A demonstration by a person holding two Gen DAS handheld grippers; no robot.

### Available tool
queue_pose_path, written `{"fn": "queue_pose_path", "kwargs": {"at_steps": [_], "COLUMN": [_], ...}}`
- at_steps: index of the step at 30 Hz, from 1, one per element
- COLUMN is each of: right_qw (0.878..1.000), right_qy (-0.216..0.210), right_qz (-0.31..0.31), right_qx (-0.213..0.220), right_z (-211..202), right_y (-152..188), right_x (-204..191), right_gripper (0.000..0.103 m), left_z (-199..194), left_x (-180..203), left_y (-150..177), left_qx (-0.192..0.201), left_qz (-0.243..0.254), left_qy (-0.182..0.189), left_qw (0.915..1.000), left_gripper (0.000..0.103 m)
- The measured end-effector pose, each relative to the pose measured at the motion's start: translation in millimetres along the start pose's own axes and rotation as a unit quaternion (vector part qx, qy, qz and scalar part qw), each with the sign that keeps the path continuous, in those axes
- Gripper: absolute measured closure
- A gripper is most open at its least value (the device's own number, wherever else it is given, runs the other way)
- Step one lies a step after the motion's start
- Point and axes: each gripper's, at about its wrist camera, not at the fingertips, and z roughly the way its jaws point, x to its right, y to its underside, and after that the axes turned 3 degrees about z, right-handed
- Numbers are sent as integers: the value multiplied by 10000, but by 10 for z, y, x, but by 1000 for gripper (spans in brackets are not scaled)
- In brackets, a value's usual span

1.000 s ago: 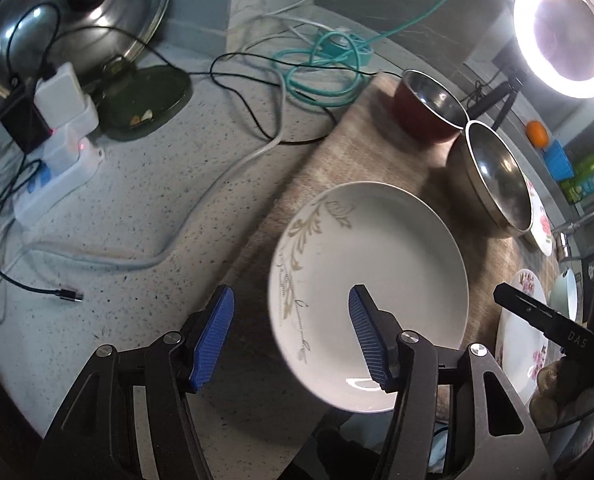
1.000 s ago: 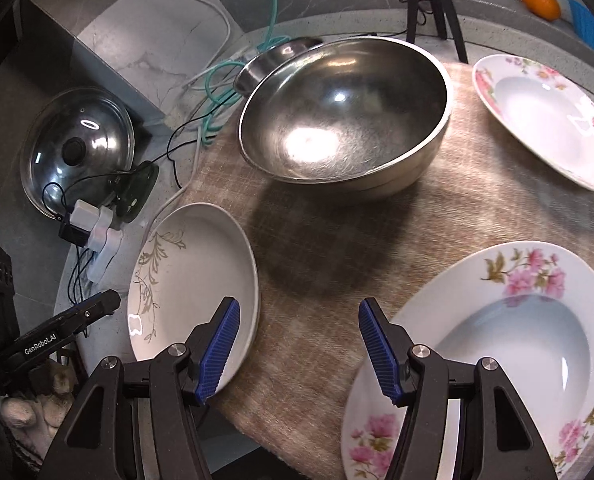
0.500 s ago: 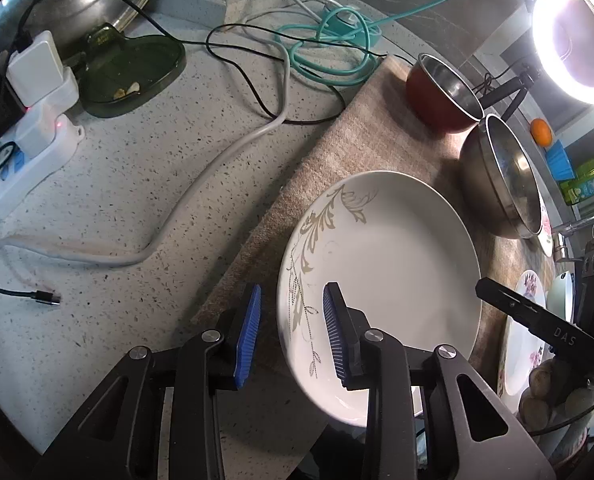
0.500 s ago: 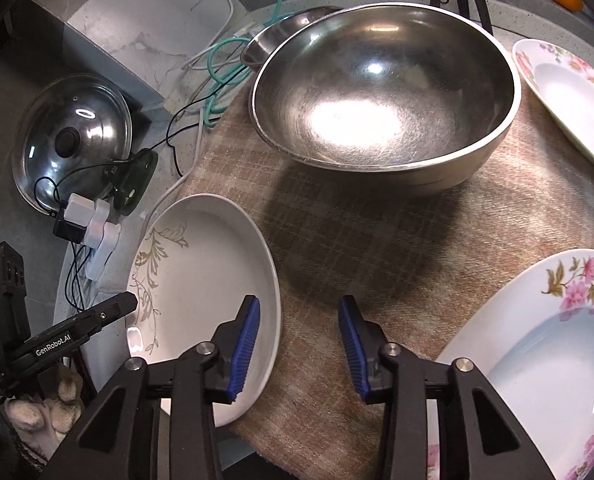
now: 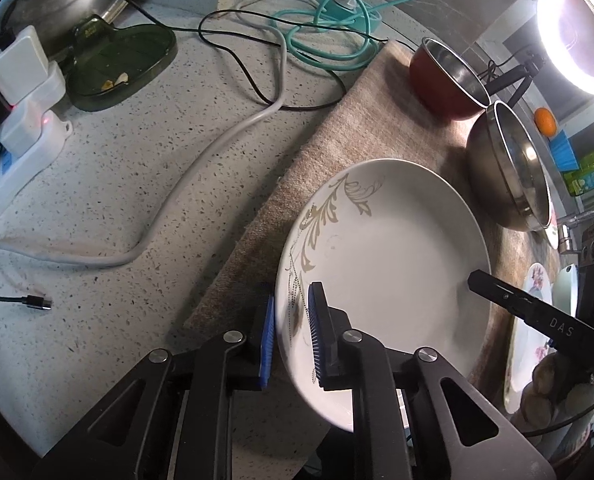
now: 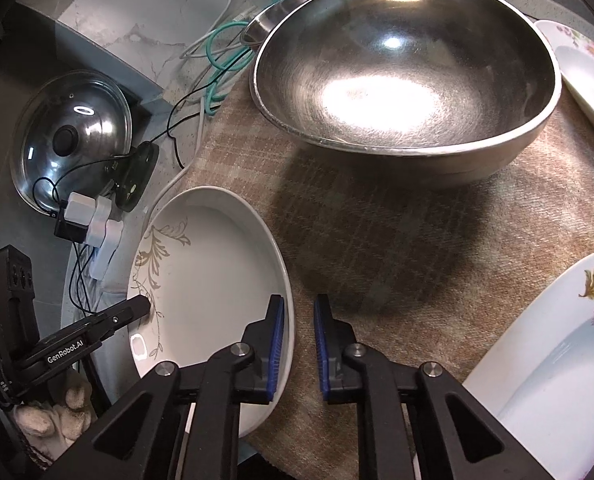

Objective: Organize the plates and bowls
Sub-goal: 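Close both grippers on the rim of the gold-leaf white plate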

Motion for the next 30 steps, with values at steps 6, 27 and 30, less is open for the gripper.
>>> {"fn": "queue_pose_path", "kwargs": {"at_steps": [6, 27, 30], "right_qw": [10000, 9996, 9997], "right_qy": [23, 161, 137], "right_qz": [-75, -199, -122], "right_qx": [-46, 121, 164], "right_z": [33, -127, -221], "right_y": [4, 69, 111], "right_x": [-44, -45, 11], "right_gripper": [95, 96, 96], "left_z": [7, -145, -180], "left_x": [12, 205, 286], "left_y": [5, 40, 66], "left_qx": [5, 168, 181], "left_qz": [57, 246, 321], "left_qy": [-80, -166, -130], "left_qw": [10000, 9994, 9992], "left_gripper": [91, 91, 91]}}
